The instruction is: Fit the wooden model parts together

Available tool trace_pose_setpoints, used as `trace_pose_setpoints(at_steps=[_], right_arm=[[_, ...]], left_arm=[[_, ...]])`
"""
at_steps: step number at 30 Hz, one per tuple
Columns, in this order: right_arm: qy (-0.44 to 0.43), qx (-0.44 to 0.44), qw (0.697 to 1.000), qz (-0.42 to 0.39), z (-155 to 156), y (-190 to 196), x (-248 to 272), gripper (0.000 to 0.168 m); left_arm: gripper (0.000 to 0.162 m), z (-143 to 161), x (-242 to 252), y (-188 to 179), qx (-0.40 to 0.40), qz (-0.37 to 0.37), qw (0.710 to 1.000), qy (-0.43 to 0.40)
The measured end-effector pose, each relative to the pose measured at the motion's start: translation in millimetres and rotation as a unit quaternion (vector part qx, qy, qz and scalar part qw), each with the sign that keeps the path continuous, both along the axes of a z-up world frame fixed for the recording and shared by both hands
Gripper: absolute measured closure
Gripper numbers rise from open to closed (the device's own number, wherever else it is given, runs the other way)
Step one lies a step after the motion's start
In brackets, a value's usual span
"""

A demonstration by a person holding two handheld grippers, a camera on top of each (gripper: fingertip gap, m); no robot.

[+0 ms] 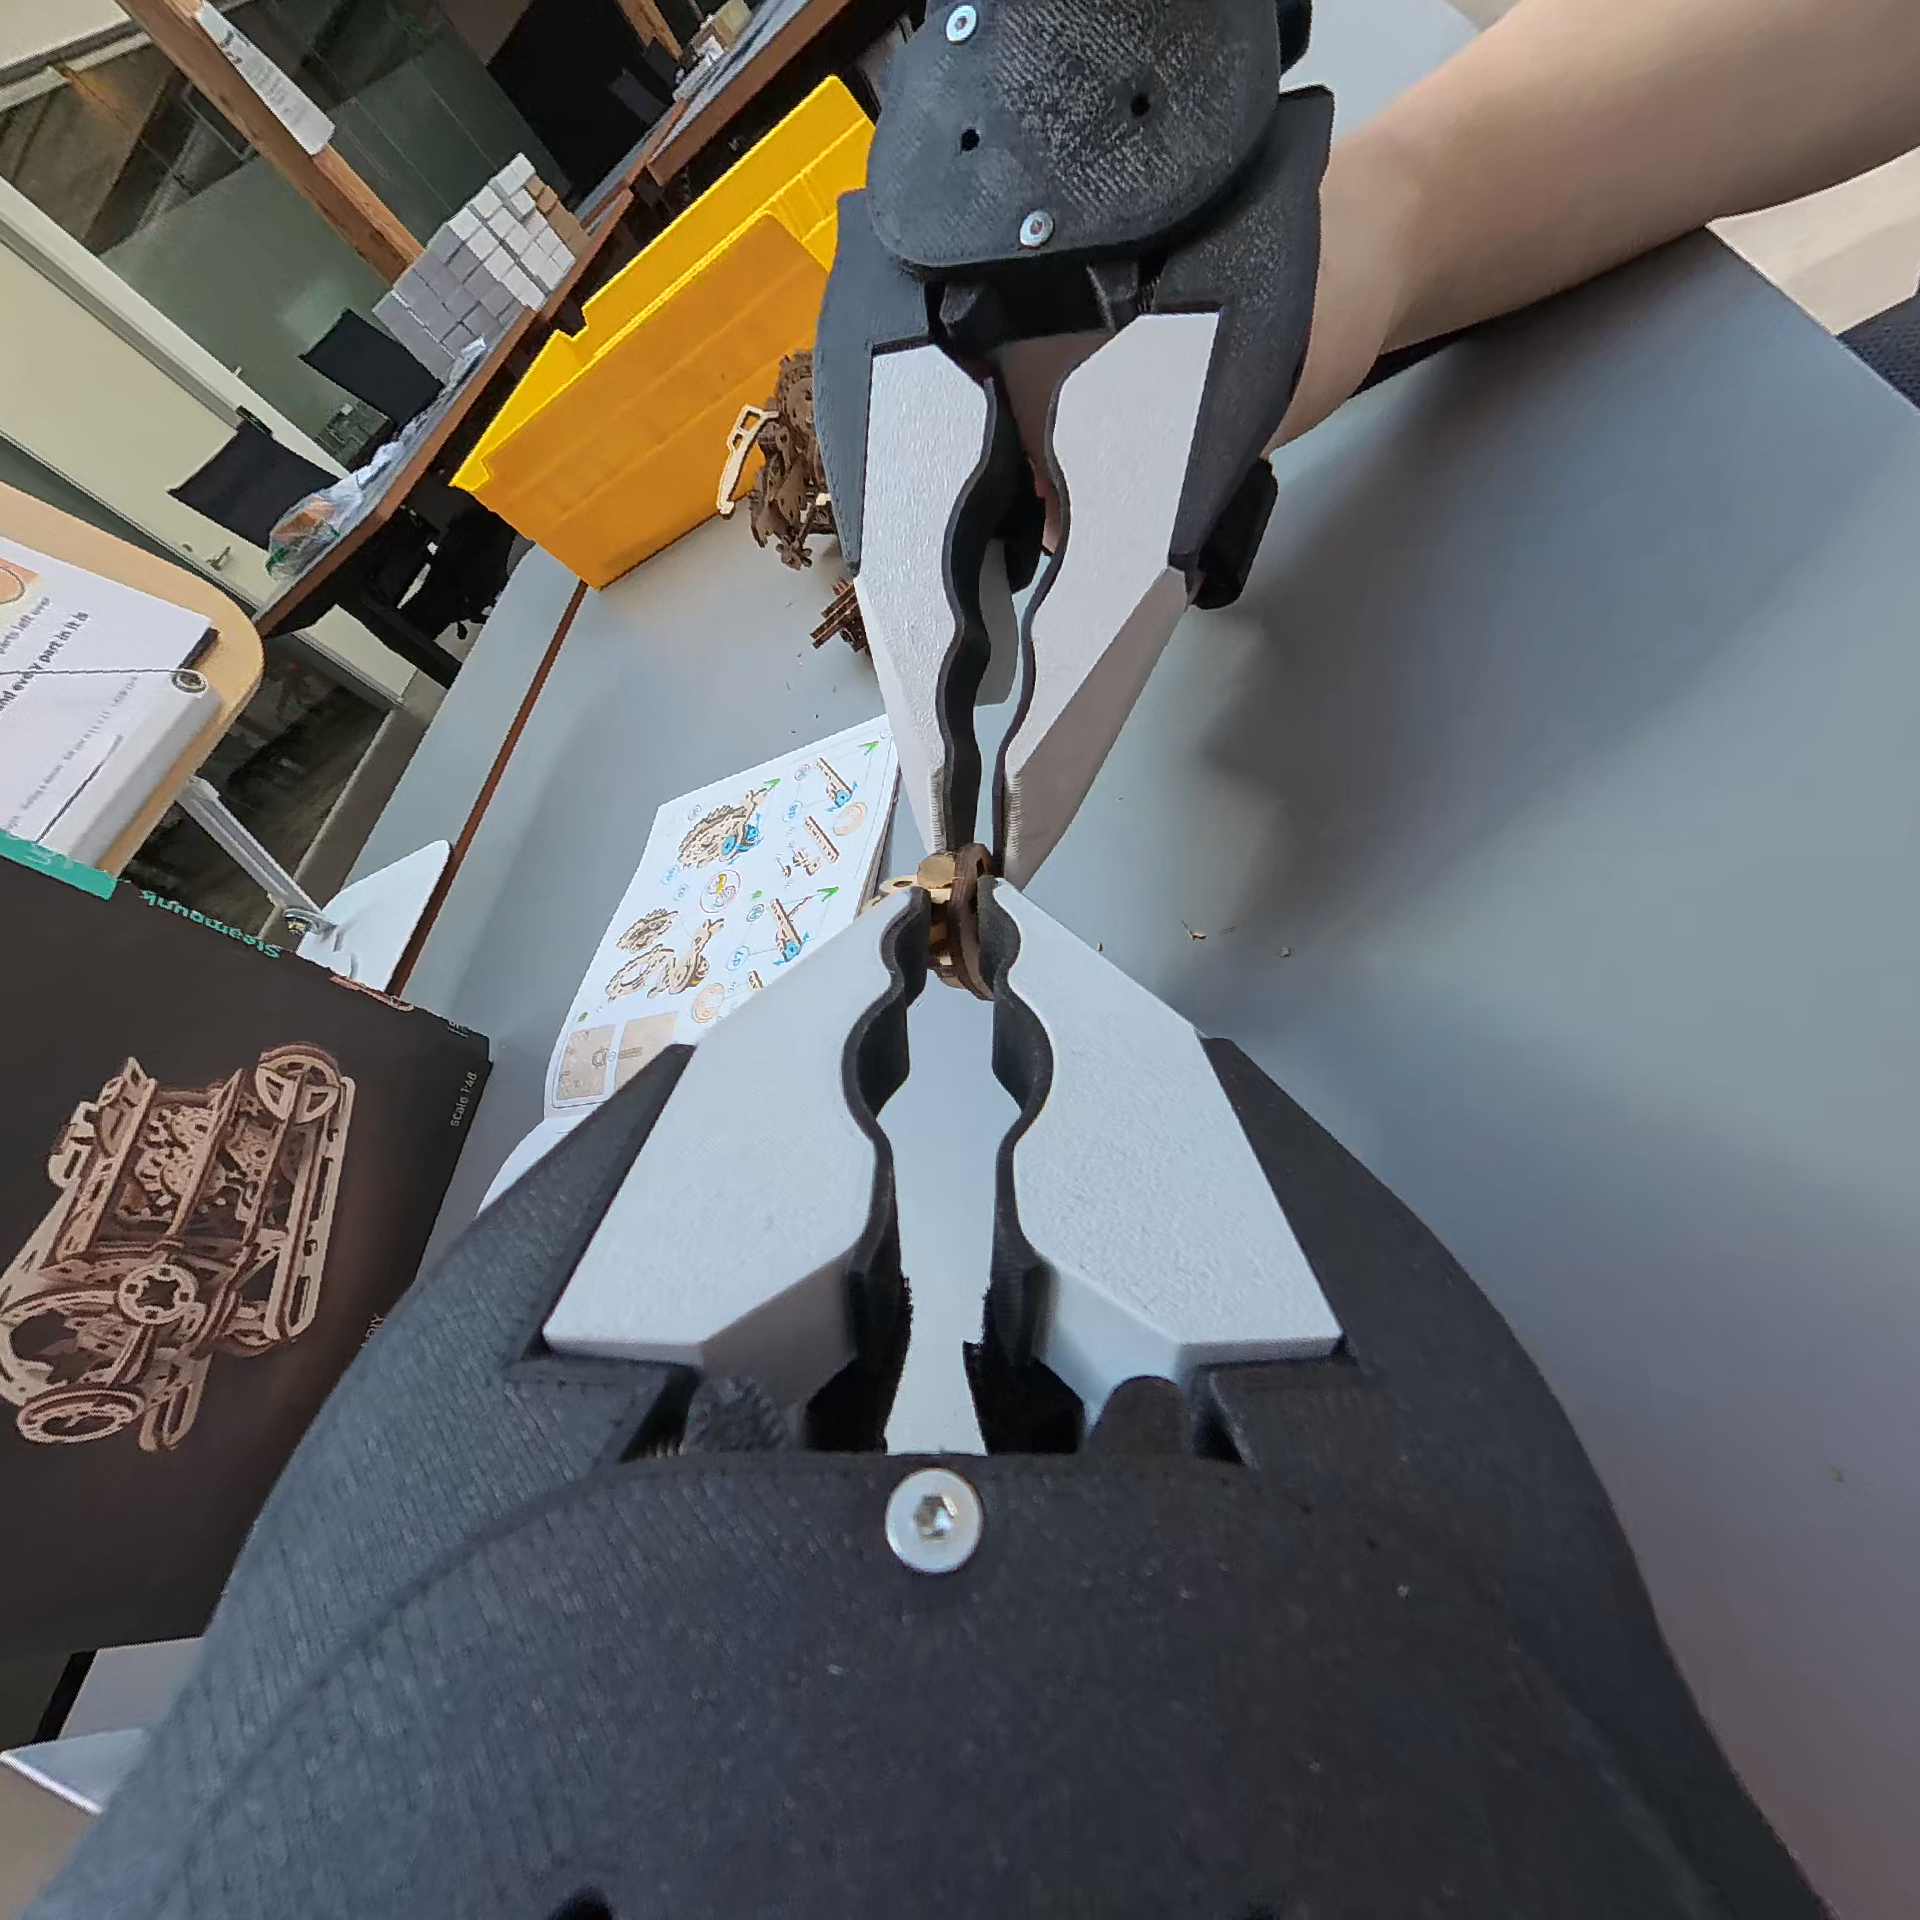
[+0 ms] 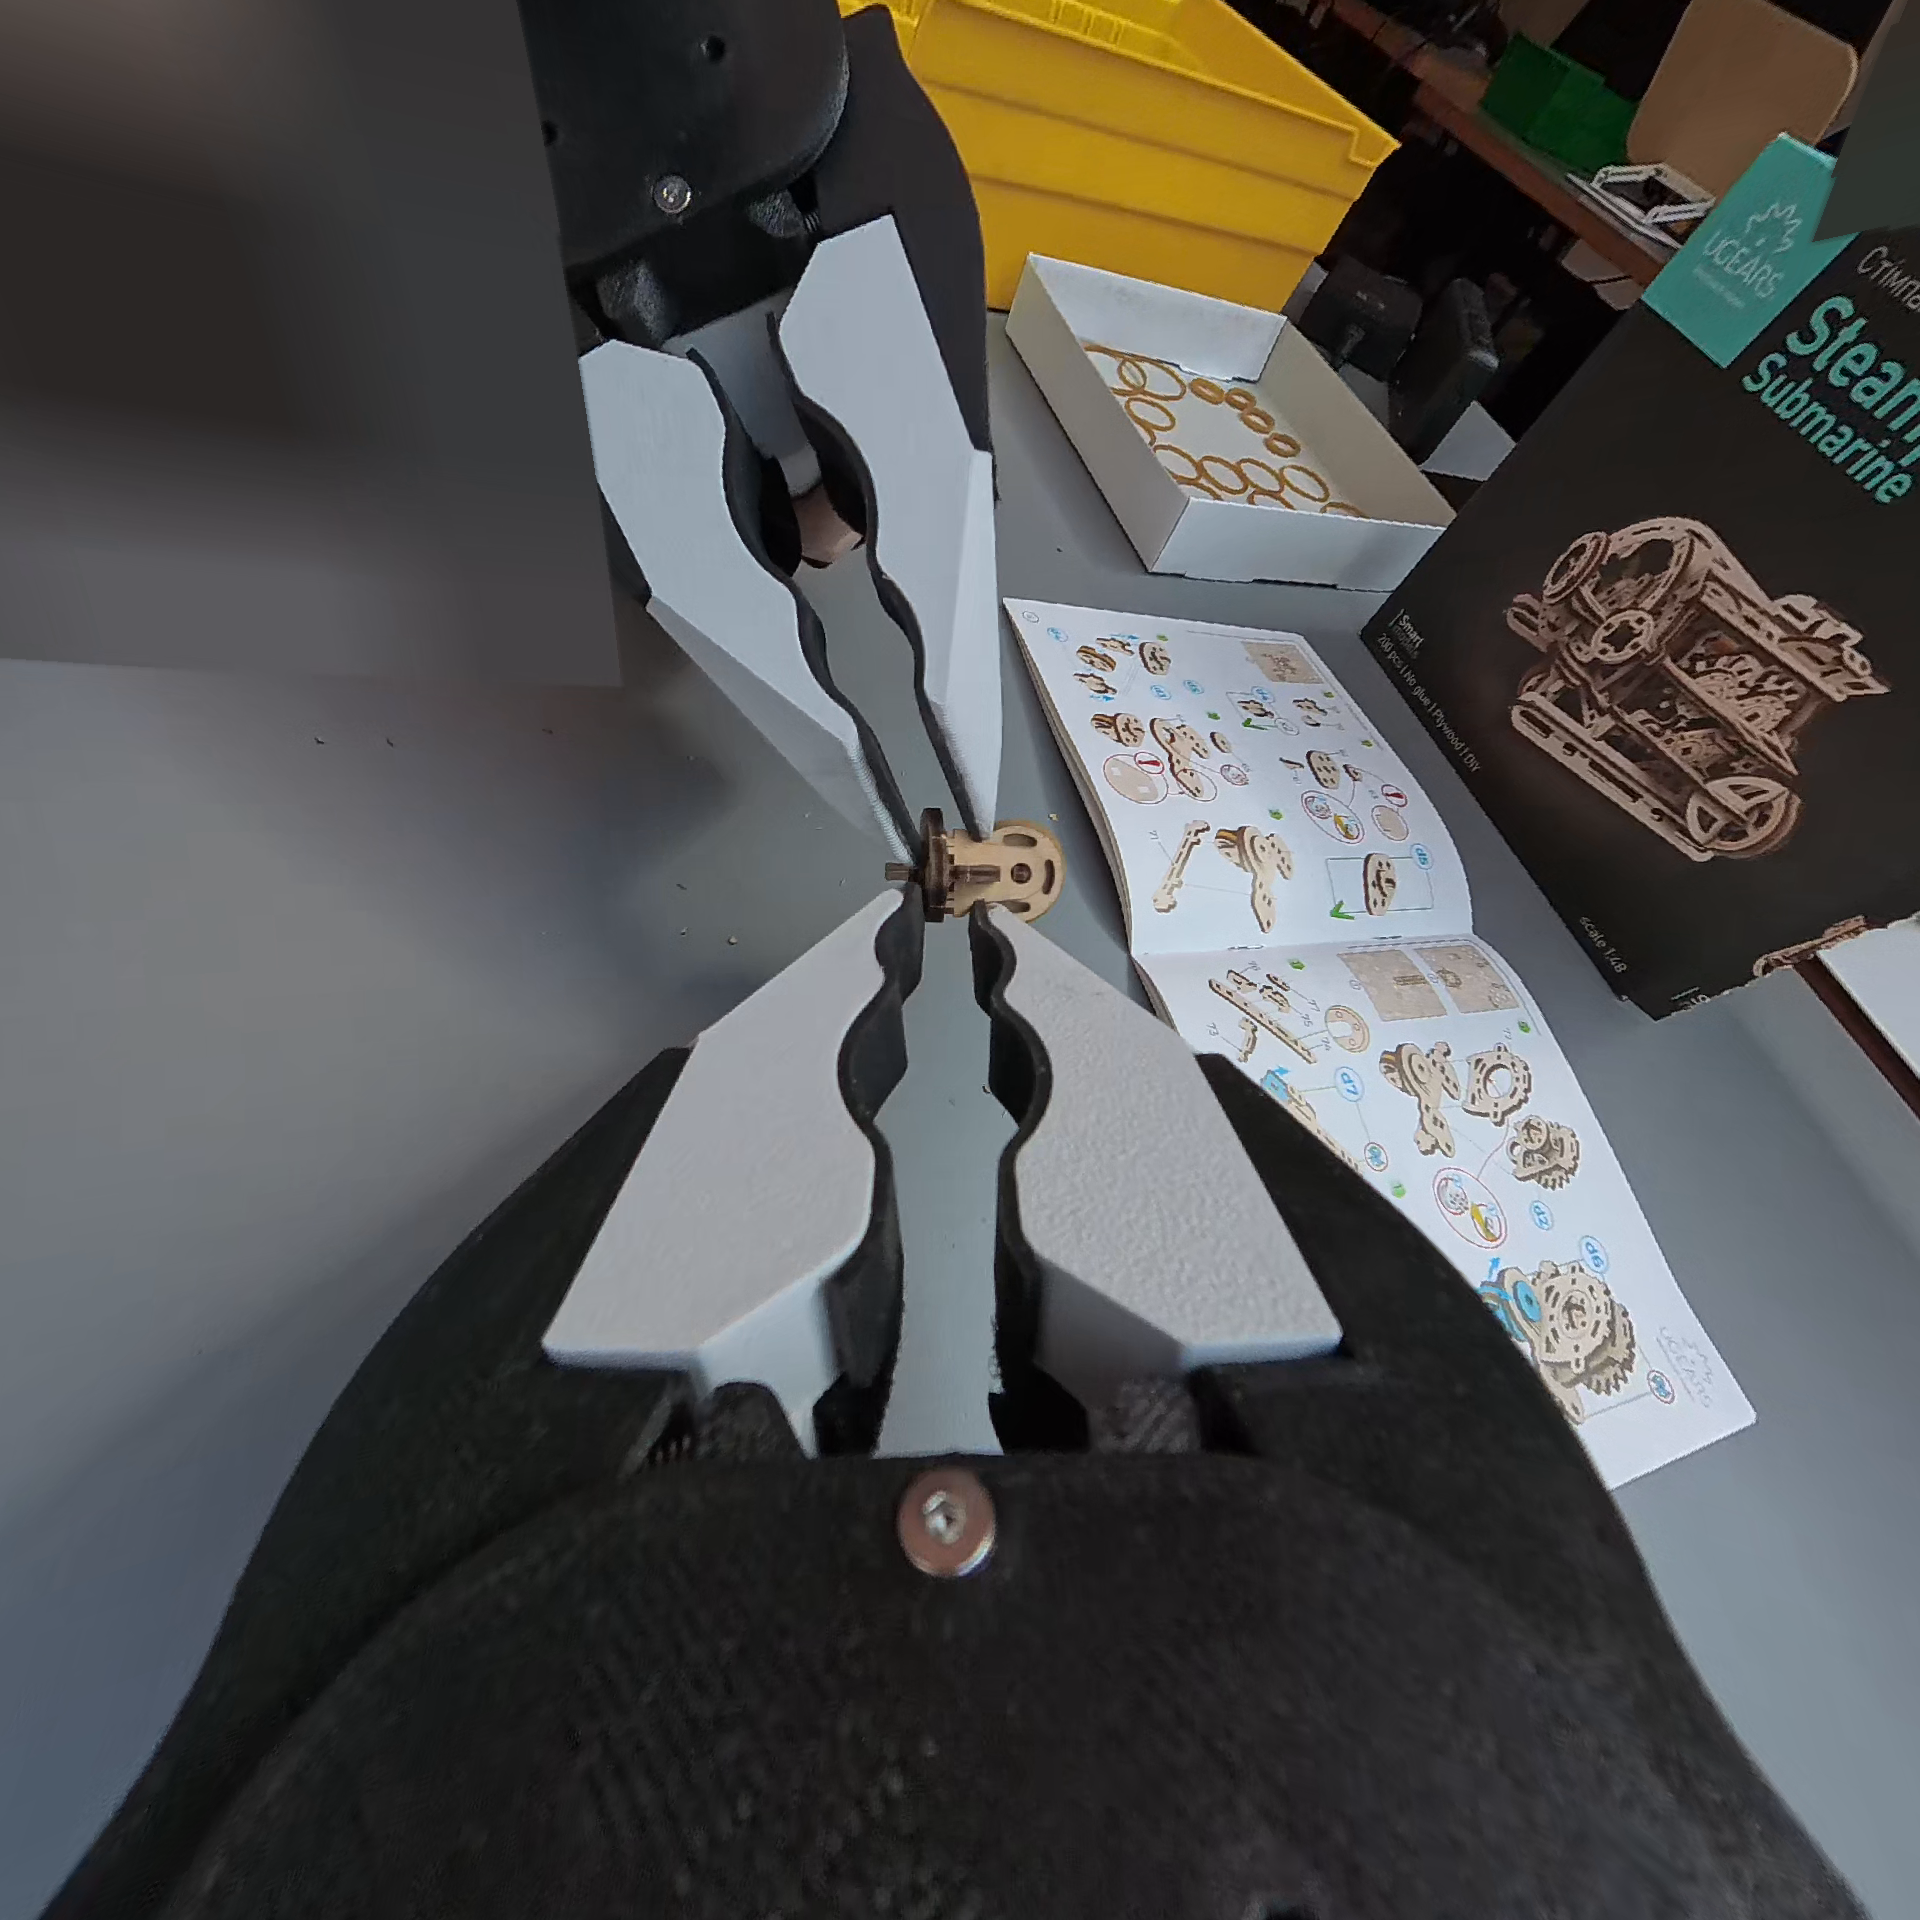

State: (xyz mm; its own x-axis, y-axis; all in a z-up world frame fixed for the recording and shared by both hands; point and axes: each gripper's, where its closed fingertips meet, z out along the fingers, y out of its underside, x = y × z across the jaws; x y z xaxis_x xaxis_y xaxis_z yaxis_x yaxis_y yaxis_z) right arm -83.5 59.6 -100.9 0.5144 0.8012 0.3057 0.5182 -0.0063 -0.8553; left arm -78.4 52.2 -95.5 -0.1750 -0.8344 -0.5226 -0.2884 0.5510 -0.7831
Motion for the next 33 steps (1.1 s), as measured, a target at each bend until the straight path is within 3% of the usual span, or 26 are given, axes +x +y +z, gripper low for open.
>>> trace_pose_setpoints(at_steps=[13,18,23,28,33], right_arm=[[0.016,0.048,0.999,0.002,17.1,-3.2,1.1,0.162],[0.02,0.075,0.997,0.02,25.0,-9.6,0.4,0.162],[0.038,0.117,0.991,0.05,40.2,-21.7,-1.9,0.162],[0.061,0.122,0.988,0.078,45.3,-29.2,-6.9,0.162],[0.083,0.115,0.985,0.102,47.4,-34.9,-11.4,0.162]], left_arm=[[0.155,17.6,-1.4,-3.9,0.008,-0.009,0.999,-0.049],[0.135,31.4,-6.6,0.0,-0.001,-0.011,0.996,-0.083],[0.136,26.2,-11.1,-9.6,-0.042,-0.06,0.995,-0.063],[0.146,24.3,-9.8,-19.0,-0.022,-0.071,0.996,-0.058],[0.137,26.9,-9.5,-21.6,-0.038,-0.074,0.995,-0.063]])
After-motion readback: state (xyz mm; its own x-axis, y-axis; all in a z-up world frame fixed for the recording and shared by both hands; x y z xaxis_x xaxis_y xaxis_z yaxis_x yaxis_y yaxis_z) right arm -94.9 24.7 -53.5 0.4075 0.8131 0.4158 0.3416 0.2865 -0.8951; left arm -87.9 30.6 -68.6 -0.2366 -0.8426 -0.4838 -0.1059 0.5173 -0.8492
